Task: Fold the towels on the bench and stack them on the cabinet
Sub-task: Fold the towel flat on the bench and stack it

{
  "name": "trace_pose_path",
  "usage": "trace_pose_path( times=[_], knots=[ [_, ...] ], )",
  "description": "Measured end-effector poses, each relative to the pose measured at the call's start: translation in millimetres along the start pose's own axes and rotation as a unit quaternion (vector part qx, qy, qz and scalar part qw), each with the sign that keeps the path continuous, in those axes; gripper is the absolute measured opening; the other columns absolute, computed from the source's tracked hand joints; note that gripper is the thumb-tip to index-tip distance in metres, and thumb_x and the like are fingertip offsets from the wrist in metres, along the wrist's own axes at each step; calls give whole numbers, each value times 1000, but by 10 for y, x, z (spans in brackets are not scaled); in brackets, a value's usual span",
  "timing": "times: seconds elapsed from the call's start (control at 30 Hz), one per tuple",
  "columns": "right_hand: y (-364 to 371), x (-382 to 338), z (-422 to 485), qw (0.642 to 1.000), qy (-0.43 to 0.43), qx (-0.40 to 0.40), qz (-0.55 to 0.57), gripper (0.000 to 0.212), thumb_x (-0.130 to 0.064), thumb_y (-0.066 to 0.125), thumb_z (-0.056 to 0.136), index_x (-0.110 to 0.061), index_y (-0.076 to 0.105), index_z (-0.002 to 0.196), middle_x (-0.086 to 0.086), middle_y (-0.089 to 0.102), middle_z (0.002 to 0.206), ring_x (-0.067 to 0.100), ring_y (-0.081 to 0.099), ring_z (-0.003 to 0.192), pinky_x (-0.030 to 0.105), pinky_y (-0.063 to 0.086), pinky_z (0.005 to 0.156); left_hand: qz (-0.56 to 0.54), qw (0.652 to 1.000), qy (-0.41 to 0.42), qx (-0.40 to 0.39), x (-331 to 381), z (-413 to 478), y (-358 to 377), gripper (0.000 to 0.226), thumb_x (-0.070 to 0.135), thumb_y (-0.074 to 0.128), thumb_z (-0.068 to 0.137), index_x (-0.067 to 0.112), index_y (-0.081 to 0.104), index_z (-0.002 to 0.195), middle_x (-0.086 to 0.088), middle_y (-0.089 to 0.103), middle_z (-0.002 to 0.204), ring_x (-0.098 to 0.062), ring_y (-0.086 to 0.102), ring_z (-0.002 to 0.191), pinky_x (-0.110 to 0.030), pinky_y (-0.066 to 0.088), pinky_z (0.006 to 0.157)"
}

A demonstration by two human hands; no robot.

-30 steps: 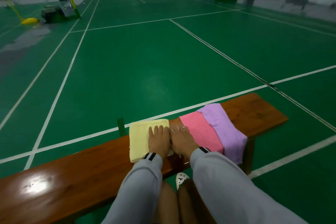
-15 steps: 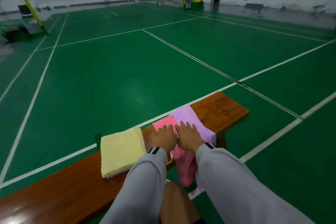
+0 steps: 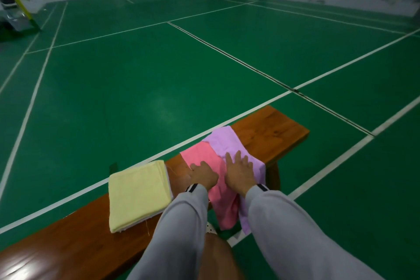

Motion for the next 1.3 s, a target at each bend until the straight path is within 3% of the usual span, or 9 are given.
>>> trace_pose_path(
  times=[0.17,0.33,0.57,0.67,0.73,0.83,0.97,1.13,1.3],
  knots=[
    [23,170,183,985,150,10,86,66,-35,41,105,-2,18,158,31,34,154,46,37,140,51,35,112,-94,988,124,-18,186,188,25,43,27,59,95,13,61,135,-14,58,140,-34,55,127,-36,43,107],
    [-15,262,289,991,79,70,79,33,-25,54,100,-7,54,127,16,63,128,35,61,117,39,48,95,-115,975,184,-54,403,290,163,41,43,46,92,16,73,110,-10,71,124,-32,64,115,-38,48,96],
    [-473,359,314,984,-3,89,155,30,-37,61,98,-11,59,113,19,68,114,42,66,104,42,52,80,-273,944,148,-111,539,298,28,46,43,44,108,8,73,103,-15,72,106,-25,63,86,-35,49,79],
    [-822,321,336,956,-11,100,277,20,-25,68,91,-16,55,78,17,68,86,38,65,85,38,43,66,-479,860,42,-172,655,147,-106,51,60,44,103,16,67,94,-8,65,85,-21,57,70,-31,47,65],
    [-1032,259,307,914,6,78,398,28,-18,71,87,-16,51,67,13,60,69,23,59,67,32,40,58,-595,782,25,-184,766,75,-252,62,66,42,100,12,71,104,-12,72,96,-26,67,91,-38,56,80],
    [-1405,133,148,738,36,70,670,13,-5,75,83,0,63,80,17,62,71,20,60,63,33,53,58,-696,693,55,-178,922,-75,-526,78,73,37,98,9,64,134,-24,65,131,-33,60,128,-47,40,117],
    [-1852,93,-171,590,-8,46,806,36,-2,57,99,11,65,66,22,64,57,21,62,47,23,53,51,-738,644,83,-182,972,-391,-761,59,62,33,105,19,69,125,-12,67,132,-27,62,124,-44,43,112],
    [-1610,330,-219,655,118,-23,746,52,-51,42,106,-7,60,85,8,59,60,19,54,47,24,47,49,-728,652,116,-177,934,-709,-1181,55,50,41,106,2,58,127,-21,71,92,-29,70,80,-41,58,81],
    [-1233,254,-280,762,76,-117,633,28,-37,49,103,-19,65,89,1,70,88,21,67,86,39,54,88,-586,788,165,-92,851,-812,-1605,57,56,51,101,4,70,114,-17,74,111,-27,70,103,-43,54,99]
  ],
)
Point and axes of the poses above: each hand's wrist, its own z-axis towards the middle knuckle, its own y-axis out of the palm, x = y × z, the point moved 3 cm from there along z, towards the middle knuckle
